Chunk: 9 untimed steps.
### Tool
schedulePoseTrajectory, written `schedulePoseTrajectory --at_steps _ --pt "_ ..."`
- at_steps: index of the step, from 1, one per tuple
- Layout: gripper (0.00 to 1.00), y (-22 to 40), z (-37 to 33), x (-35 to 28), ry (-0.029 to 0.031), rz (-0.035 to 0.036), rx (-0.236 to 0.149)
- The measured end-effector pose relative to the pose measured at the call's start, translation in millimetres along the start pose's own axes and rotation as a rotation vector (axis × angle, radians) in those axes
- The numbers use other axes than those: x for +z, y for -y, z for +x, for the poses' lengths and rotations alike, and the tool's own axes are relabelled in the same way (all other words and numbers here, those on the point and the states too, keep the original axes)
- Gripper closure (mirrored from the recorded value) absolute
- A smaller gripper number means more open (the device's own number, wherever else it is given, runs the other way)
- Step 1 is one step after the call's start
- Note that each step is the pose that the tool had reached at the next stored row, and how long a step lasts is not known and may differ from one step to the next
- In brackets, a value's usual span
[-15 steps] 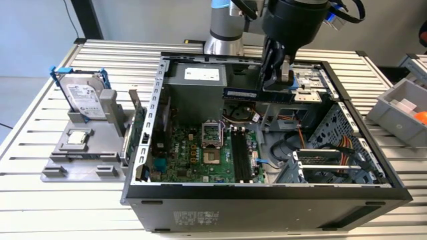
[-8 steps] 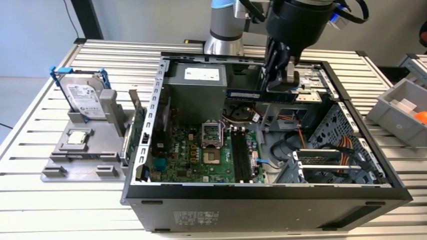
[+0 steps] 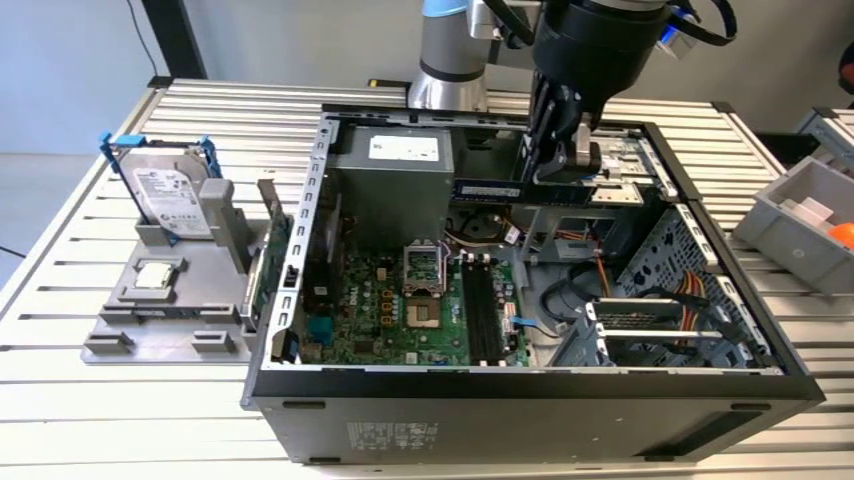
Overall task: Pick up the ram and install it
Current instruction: 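Pick up the ram and move it above insertion slot, then insert the ram into the slot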
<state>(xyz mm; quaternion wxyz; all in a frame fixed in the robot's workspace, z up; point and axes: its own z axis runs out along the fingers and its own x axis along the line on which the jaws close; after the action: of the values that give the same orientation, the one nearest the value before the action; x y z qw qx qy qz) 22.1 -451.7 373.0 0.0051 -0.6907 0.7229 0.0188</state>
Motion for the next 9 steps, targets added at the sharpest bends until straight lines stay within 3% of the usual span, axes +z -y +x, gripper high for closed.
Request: schedulePoseTrajectory --at_steps 9 --pt "1.0 0.0 0.0 0.0 -0.0001 -0.0002 -0.005"
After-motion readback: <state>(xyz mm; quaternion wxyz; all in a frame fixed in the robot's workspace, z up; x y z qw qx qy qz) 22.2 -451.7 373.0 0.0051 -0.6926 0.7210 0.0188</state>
